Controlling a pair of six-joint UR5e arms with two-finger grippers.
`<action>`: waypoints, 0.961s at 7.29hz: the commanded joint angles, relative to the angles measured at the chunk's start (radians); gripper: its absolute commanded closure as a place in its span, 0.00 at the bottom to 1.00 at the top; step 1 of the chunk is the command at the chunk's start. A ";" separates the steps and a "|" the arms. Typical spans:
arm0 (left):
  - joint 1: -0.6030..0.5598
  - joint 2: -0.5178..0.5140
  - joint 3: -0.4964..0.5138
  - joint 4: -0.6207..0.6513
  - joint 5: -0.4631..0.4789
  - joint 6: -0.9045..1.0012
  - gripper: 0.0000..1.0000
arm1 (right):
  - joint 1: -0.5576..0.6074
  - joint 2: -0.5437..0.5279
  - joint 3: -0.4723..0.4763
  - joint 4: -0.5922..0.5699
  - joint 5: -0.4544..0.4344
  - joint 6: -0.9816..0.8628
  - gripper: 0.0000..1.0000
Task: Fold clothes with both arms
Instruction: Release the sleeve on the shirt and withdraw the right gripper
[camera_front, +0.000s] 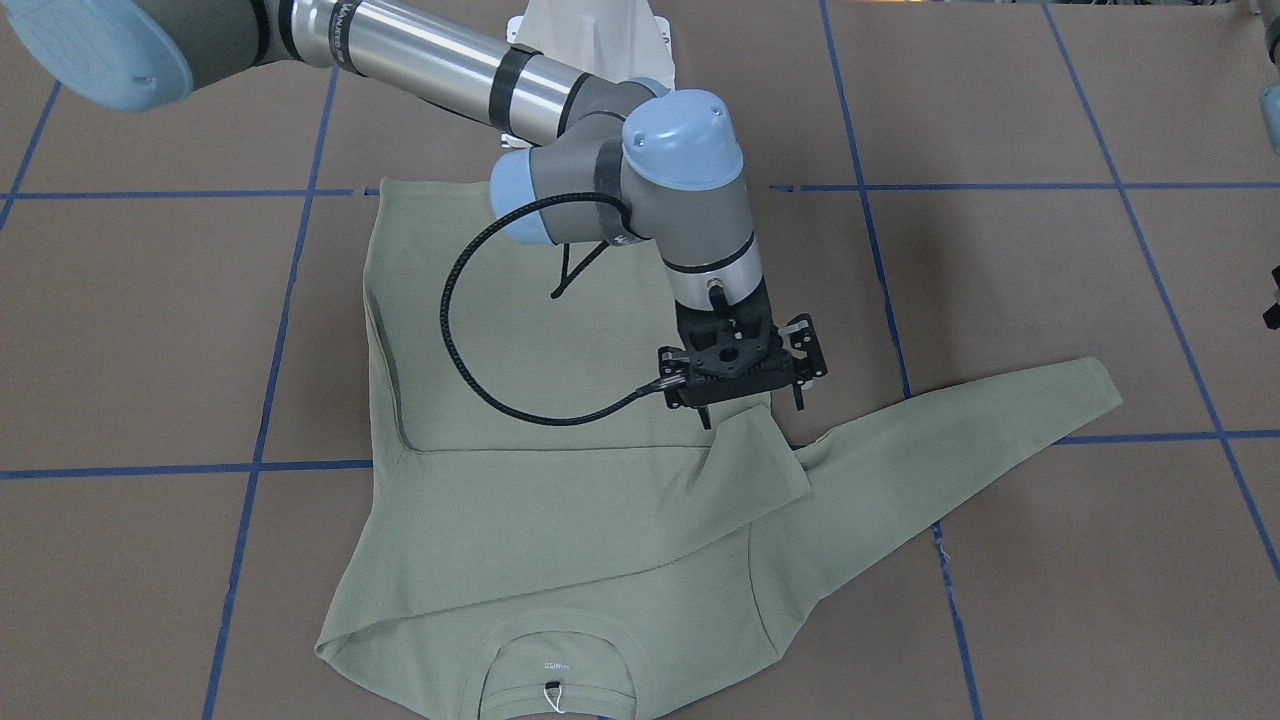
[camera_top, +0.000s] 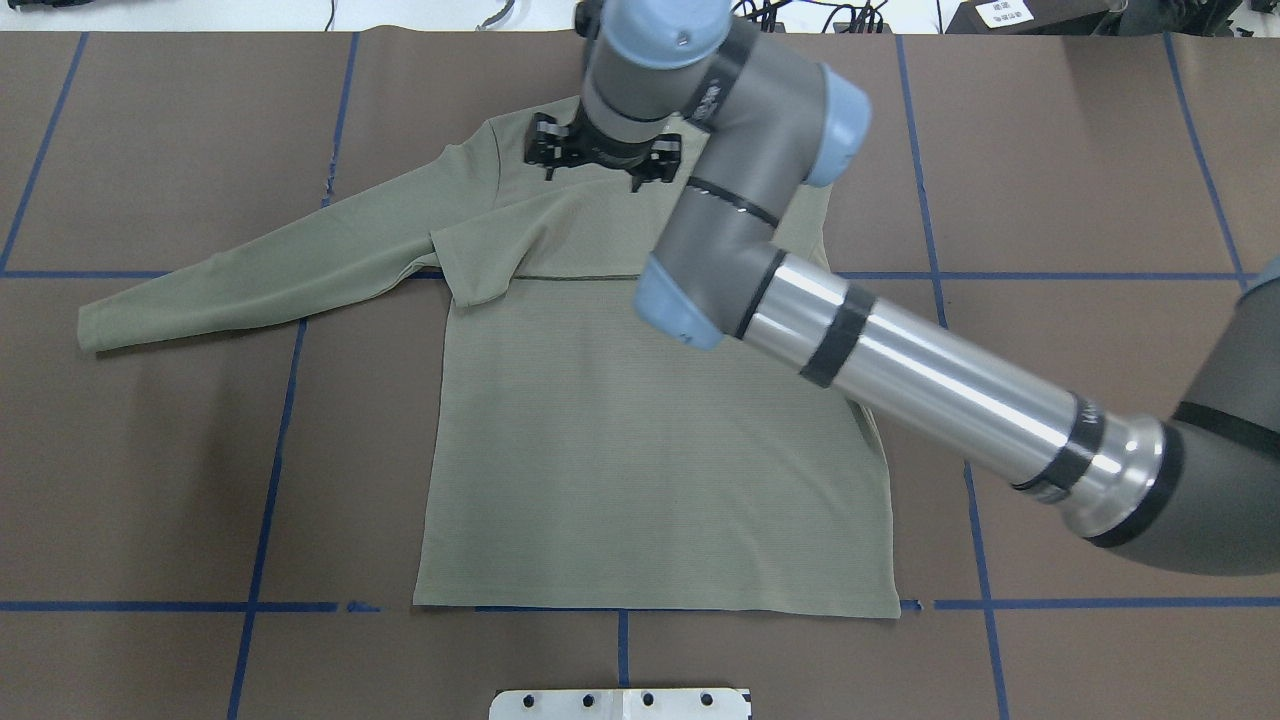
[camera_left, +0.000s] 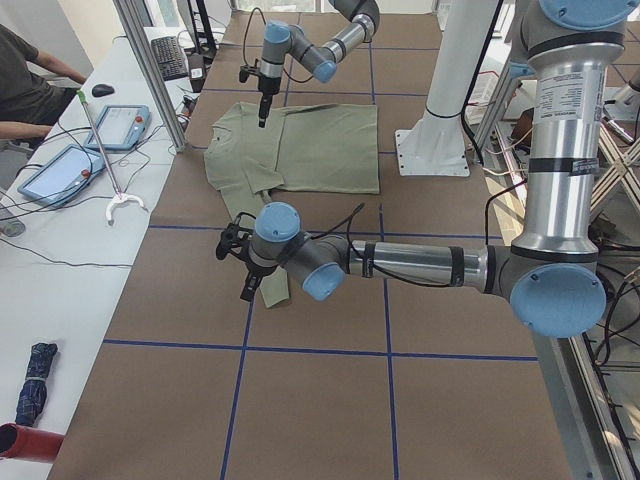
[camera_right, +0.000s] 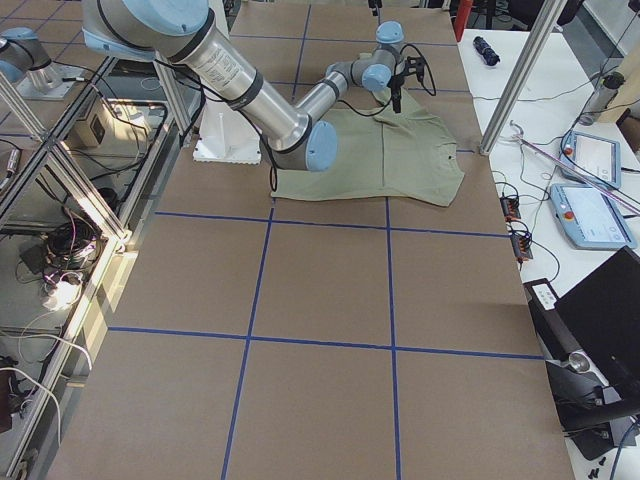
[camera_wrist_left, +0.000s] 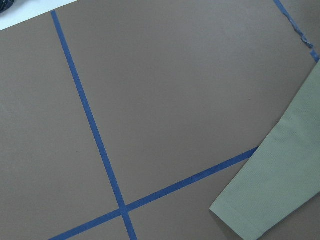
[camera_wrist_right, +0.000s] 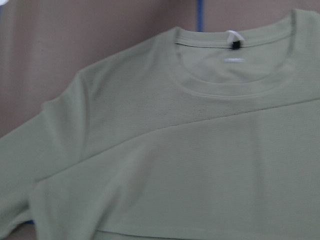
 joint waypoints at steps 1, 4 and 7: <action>0.273 0.047 -0.001 -0.161 0.277 -0.422 0.00 | 0.136 -0.199 0.159 -0.185 0.125 -0.141 0.00; 0.318 0.060 0.035 -0.159 0.385 -0.535 0.00 | 0.283 -0.456 0.324 -0.322 0.180 -0.468 0.00; 0.322 0.018 0.107 -0.156 0.427 -0.537 0.00 | 0.351 -0.609 0.403 -0.309 0.271 -0.582 0.00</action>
